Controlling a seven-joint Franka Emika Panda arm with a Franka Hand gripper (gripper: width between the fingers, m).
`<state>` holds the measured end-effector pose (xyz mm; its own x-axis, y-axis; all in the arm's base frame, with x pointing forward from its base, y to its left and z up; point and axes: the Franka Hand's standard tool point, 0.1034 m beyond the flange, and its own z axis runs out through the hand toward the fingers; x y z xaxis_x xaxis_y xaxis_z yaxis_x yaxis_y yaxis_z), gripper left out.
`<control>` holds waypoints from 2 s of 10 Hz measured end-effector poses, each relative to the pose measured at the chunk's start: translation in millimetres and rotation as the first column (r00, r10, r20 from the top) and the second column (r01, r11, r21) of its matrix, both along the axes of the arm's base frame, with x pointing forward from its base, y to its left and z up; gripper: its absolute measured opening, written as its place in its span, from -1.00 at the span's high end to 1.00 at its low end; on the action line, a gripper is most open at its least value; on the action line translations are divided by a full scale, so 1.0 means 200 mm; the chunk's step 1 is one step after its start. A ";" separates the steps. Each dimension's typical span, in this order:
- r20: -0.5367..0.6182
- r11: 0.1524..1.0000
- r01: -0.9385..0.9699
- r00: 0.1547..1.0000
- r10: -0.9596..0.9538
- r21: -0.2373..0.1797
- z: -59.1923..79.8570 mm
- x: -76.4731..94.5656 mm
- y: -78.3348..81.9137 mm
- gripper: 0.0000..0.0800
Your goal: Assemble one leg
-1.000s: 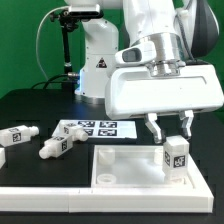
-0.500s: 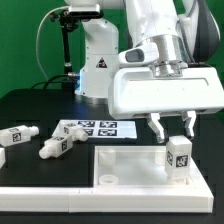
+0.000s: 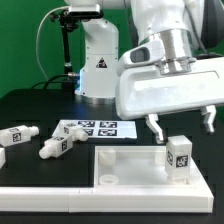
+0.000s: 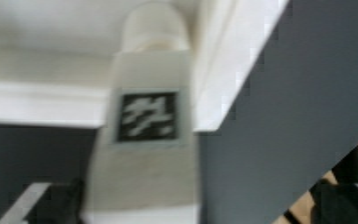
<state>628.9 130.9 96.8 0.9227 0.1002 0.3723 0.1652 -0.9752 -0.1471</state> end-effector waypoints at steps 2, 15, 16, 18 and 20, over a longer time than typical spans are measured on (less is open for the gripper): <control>-0.147 1.000 -0.006 0.989 0.009 0.022 0.01 0.06 -0.02 -0.61; -0.388 0.978 0.206 0.904 -0.177 0.033 -0.10 0.10 -0.13 -0.14; -0.402 0.963 0.267 0.886 -0.232 0.031 -0.10 0.10 -0.13 0.28; -0.419 0.937 0.349 0.854 -0.308 0.024 -0.10 0.10 -0.13 0.27; -0.453 0.850 0.527 0.759 -0.467 0.007 -0.10 0.10 -0.14 0.27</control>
Offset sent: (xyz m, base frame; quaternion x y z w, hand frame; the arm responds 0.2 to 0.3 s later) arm 0.0187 -0.0275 -0.0079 0.0259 -0.1929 -0.0381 0.9801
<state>648.0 102.6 76.1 0.8955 -0.4370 -0.0849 -0.4447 -0.8700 -0.2129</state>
